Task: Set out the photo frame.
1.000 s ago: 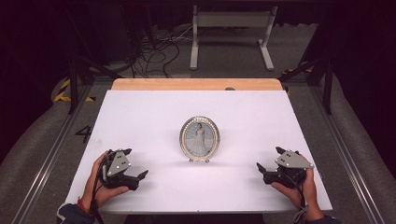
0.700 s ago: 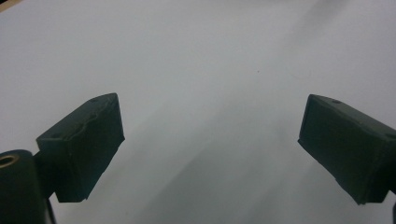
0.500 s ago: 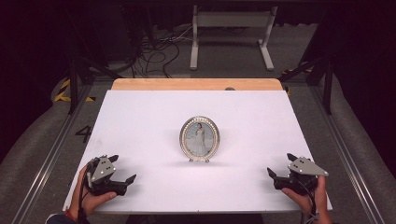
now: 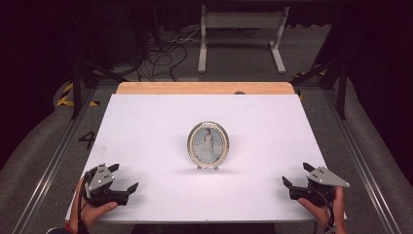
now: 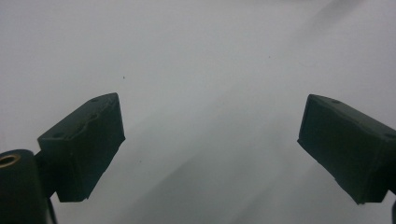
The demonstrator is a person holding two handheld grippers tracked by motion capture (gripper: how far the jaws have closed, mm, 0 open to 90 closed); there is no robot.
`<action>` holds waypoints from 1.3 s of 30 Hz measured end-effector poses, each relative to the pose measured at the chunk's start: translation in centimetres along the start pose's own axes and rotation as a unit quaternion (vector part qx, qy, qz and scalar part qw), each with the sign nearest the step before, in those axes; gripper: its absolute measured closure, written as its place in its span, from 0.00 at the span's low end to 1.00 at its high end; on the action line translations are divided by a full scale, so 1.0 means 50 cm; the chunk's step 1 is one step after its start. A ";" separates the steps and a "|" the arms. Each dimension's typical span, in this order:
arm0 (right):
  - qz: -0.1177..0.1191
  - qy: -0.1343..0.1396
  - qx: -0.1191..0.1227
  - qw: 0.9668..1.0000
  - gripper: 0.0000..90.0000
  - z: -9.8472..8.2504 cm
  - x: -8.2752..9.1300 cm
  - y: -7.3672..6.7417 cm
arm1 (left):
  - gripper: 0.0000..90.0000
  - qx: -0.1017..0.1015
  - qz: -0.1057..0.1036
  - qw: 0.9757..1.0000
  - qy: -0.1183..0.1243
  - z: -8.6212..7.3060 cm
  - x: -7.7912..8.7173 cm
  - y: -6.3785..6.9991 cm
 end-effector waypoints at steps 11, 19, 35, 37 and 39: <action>-0.010 -0.004 -0.002 1.000 0.14 -0.006 0.006 0.003 | 0.08 0.000 -0.007 1.000 0.002 0.002 -0.003 -0.001; -0.008 -0.008 0.000 1.000 0.14 -0.009 0.004 0.002 | 0.08 -0.001 -0.010 1.000 -0.001 0.005 -0.008 0.004; -0.004 -0.012 0.002 1.000 0.14 -0.011 -0.001 0.001 | 0.08 -0.002 -0.008 1.000 -0.003 0.005 -0.010 0.005; -0.004 -0.015 0.000 1.000 0.14 -0.013 -0.002 0.002 | 0.08 -0.004 -0.007 1.000 -0.004 0.005 -0.011 0.005; -0.003 -0.016 0.001 1.000 0.14 -0.014 -0.003 0.001 | 0.08 -0.007 -0.007 1.000 -0.004 0.005 -0.010 0.005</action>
Point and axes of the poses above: each handheld gripper's, and its own axes: x roughly backward along the jaws, z roughly out of its top, y roughly to its right, the point moved 9 cm from there along -x, roughly forward along the jaws, and after that the axes turned 14 degrees about z, right-handed, at the moved point
